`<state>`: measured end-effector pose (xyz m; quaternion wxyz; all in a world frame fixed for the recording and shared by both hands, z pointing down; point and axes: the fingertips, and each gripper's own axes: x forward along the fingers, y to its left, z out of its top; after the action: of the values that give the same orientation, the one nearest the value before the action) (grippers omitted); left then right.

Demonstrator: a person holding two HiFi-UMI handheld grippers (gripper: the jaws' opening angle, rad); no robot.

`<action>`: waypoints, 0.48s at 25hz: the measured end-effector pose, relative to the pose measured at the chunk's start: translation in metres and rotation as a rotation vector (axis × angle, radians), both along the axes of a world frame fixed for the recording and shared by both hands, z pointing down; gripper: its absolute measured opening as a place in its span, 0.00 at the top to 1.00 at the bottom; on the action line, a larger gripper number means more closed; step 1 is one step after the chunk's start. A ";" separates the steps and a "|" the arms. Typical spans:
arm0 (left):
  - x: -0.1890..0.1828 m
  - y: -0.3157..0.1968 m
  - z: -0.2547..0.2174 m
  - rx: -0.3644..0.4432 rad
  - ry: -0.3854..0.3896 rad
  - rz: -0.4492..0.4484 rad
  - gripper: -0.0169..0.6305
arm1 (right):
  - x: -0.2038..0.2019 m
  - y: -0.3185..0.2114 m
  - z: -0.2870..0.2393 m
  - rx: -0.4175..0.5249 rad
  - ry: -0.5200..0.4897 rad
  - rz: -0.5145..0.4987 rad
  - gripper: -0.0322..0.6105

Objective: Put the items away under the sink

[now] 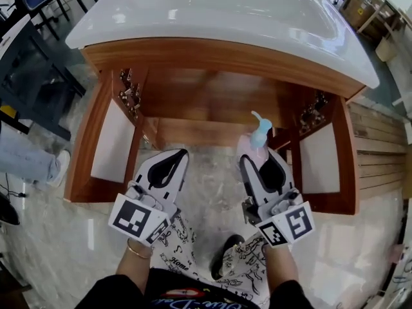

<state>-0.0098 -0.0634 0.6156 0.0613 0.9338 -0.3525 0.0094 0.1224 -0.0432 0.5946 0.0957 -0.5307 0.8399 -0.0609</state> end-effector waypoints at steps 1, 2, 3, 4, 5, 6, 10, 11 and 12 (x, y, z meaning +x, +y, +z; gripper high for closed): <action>-0.003 0.000 0.005 0.005 0.002 0.000 0.96 | -0.002 0.001 0.006 0.004 0.000 0.005 0.66; -0.007 0.000 0.011 0.008 0.001 -0.002 0.96 | -0.005 0.002 0.011 0.009 0.000 0.010 0.66; -0.009 0.001 0.017 0.012 -0.003 -0.005 0.96 | -0.006 0.004 0.016 0.013 0.000 0.014 0.66; -0.011 0.002 0.023 0.018 -0.010 -0.010 0.96 | -0.007 0.006 0.020 0.018 0.002 0.017 0.66; -0.013 0.003 0.028 0.027 -0.020 -0.014 0.96 | -0.009 0.006 0.023 0.026 0.003 0.019 0.66; -0.015 0.002 0.031 0.036 -0.029 -0.013 0.96 | -0.010 0.005 0.025 0.034 0.005 0.020 0.66; -0.025 0.009 0.040 0.012 -0.021 0.030 0.96 | -0.027 0.007 0.030 0.048 0.028 0.000 0.66; -0.027 0.010 0.041 0.008 -0.014 0.038 0.96 | -0.030 0.008 0.030 0.055 0.035 -0.003 0.66; -0.030 0.009 0.042 0.010 -0.011 0.040 0.96 | -0.032 0.009 0.029 0.062 0.036 -0.003 0.66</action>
<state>-0.0397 -0.0540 0.6576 0.0546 0.9408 -0.3343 0.0142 0.0908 -0.0346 0.6235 0.0969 -0.5271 0.8439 -0.0253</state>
